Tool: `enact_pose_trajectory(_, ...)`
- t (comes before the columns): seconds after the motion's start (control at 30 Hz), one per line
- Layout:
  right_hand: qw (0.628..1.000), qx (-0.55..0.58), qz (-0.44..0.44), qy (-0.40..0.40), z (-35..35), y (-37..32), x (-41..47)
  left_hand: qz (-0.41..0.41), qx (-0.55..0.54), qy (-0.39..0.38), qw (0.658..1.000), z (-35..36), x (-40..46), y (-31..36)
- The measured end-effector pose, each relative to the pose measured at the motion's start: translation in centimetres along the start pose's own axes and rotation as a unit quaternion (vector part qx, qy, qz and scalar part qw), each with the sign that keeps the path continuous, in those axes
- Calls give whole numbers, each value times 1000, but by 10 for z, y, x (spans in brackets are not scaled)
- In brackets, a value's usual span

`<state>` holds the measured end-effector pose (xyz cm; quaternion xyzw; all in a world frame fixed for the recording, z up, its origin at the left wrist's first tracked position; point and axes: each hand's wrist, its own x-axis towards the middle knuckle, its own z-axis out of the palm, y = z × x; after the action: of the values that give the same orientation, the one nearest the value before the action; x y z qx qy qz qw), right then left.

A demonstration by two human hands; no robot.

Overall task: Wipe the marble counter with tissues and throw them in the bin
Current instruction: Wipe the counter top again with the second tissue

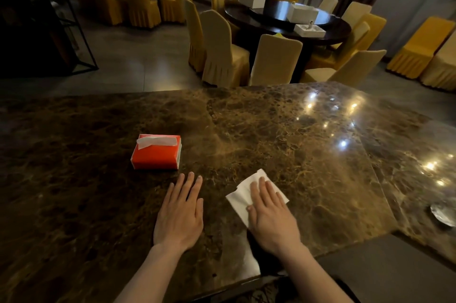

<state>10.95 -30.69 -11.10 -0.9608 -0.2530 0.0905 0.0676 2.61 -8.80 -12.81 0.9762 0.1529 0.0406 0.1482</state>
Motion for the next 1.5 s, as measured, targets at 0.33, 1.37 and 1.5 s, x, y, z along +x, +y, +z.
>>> enact_pose_trajectory(0.33,996,31,81,4,-2,-1,2,1,5,9,1000,3,2,3)
enact_pose_trajectory(1.37,929,109,176,308,-79,48,29,-4,-7,6,1000,-2,-1,3)
enact_pose_trajectory(1.5,964,-11,121,235,-66,49,31,-4,-9,8,1000,-2,-1,5)
